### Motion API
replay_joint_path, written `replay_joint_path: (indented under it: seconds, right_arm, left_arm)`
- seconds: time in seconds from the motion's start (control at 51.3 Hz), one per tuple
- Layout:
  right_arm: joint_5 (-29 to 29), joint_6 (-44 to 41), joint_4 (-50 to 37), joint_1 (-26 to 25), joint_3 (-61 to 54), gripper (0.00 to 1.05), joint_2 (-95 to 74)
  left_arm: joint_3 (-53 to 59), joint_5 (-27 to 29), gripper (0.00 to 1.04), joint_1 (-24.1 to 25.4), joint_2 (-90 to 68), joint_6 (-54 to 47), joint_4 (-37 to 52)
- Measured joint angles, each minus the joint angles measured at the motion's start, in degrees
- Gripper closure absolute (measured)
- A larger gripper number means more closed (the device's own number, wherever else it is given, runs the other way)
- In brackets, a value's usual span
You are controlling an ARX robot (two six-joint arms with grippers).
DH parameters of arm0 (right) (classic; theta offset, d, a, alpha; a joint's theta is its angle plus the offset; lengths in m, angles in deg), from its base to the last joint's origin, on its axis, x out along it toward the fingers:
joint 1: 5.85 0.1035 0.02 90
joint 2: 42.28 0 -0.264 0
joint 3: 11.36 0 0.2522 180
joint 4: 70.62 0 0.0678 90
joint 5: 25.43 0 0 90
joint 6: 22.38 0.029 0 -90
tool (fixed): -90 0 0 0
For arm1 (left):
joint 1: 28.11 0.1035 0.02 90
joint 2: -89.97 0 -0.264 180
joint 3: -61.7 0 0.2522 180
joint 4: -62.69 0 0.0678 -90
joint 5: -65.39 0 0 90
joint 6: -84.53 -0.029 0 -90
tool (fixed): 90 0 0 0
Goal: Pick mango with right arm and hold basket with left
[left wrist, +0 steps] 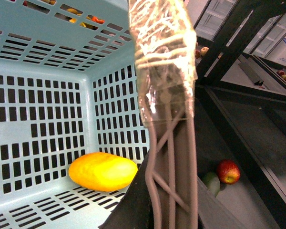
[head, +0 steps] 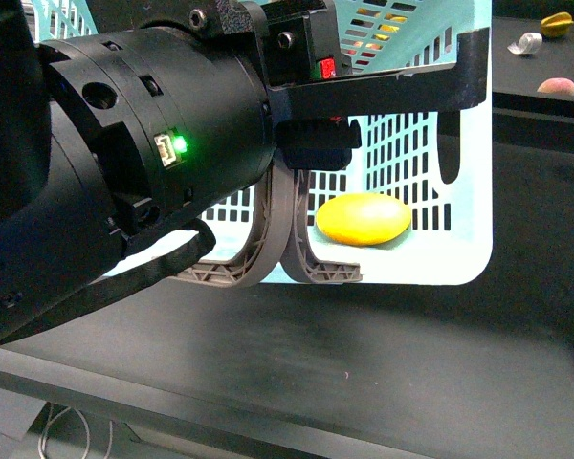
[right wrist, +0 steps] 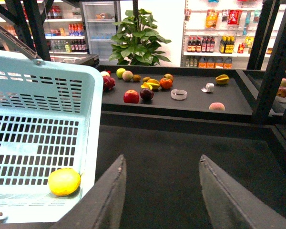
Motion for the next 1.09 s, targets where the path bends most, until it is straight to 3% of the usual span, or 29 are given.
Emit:
replay_joint_path:
  seconds: [0.136,0.253,0.468,0.546,0.643,0.858,1.092]
  right_arm:
    - [0.0,0.0,0.0,0.0,0.0,0.22,0.0]
    - [0.0,0.1,0.0,0.0,0.0,0.06,0.0]
    - [0.0,0.0,0.0,0.0,0.0,0.08,0.0]
    - [0.0,0.0,0.0,0.0,0.0,0.08,0.0]
    - [0.0,0.0,0.0,0.0,0.0,0.08,0.1]
    - [0.0,0.0,0.0,0.0,0.0,0.08,0.1]
    - [0.1,0.0,0.0,0.0,0.0,0.08,0.1]
  left_arm:
    - [0.0,0.0,0.98,0.0,0.0,0.0,0.0]
    - [0.0,0.0,0.98,0.0,0.0,0.0,0.0]
    - [0.0,0.0,0.98,0.0,0.0,0.0,0.0]
    - [-2.2,5.4,0.98,-0.1,0.7,-3.5,-8.2]
    - [-6.2,4.4,0.98,2.1,-0.2,-4.2,-15.8]
    - [-15.2,5.0,0.98,11.8,-8.1,8.0,-16.3]
    - [-26.3,11.1,0.98,21.5,-17.5,28.9,-20.8]
